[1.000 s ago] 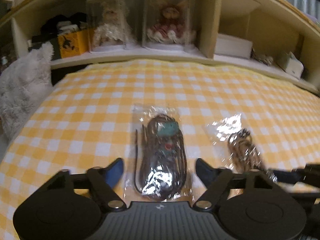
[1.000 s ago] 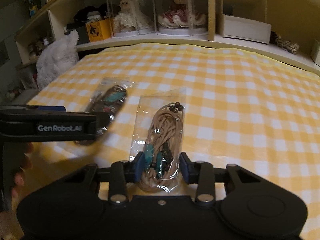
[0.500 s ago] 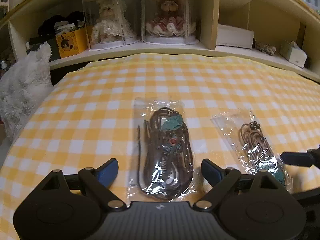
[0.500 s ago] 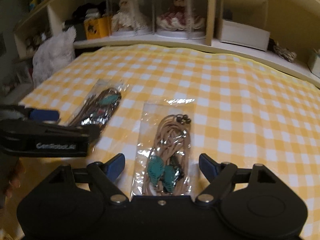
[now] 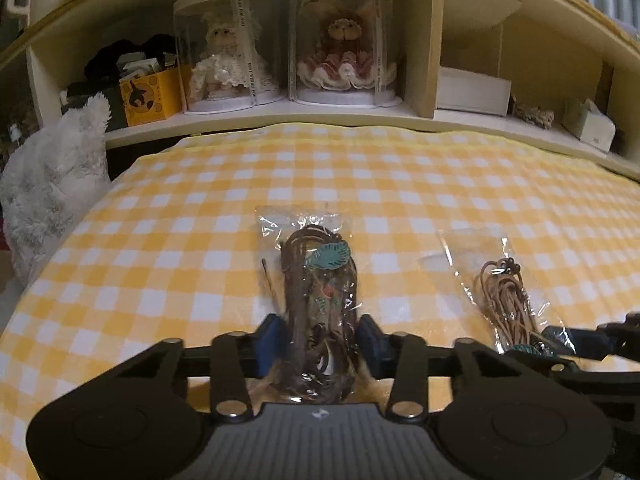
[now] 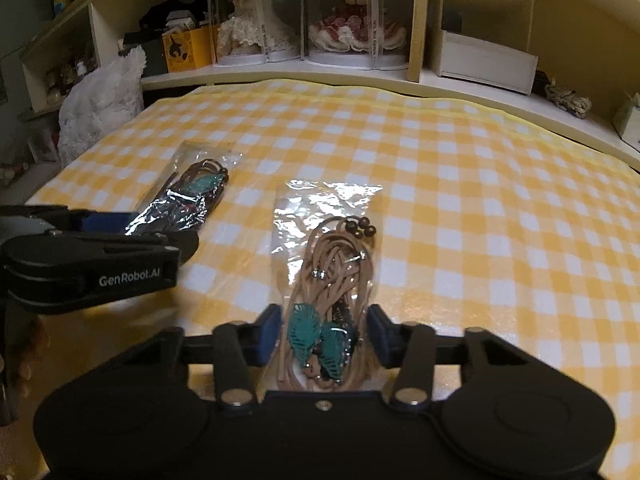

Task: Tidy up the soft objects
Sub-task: 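Lift both cord bags and carry them over the black box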

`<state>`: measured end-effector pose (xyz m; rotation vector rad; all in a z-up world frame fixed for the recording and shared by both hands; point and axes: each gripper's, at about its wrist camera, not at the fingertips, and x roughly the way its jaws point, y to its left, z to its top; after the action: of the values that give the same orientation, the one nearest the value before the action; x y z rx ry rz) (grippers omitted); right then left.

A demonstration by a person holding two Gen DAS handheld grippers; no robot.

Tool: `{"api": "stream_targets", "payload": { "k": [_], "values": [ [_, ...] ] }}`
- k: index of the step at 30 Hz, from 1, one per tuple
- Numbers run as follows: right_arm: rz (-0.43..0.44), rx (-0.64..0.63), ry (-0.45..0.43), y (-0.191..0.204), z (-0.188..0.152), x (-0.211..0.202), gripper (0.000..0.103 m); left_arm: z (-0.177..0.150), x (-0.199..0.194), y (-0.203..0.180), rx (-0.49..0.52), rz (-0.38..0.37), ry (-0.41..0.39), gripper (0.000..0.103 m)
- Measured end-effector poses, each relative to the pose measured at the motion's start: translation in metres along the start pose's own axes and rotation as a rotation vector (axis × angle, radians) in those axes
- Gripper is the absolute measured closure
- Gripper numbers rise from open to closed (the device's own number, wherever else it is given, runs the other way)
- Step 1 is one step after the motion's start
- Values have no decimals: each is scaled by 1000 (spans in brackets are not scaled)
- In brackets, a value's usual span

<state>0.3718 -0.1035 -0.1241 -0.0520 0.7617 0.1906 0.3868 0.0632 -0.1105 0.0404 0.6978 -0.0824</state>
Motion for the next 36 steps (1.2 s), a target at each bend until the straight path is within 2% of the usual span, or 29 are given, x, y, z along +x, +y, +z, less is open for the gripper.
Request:
{"api": "stream_targets", "payload": {
  "k": [3,10,16,26,30,36],
  "values": [
    [0,23,-23,-3,2,-7,77,2,-5,1,-18,-9,-1,69],
    [-12,48,-51,-11,7,-24,78,7,-23,1,-51,-26,-35,69],
    [-10,49,-85,-16,15,-52,78,22,-60,-13,-57,-67,-80,69],
    [-10,92,-149,-43,23,-131,78,34,-137,-48,-59,-135,-157,69],
    [-31,88,-167,-56,14,-169,78,30,-167,-63,-26,-157,-182,69],
    [-77,89,-165,-79,-6,-219,78,12,-210,-94,7,-238,-197,69]
  ]
}}
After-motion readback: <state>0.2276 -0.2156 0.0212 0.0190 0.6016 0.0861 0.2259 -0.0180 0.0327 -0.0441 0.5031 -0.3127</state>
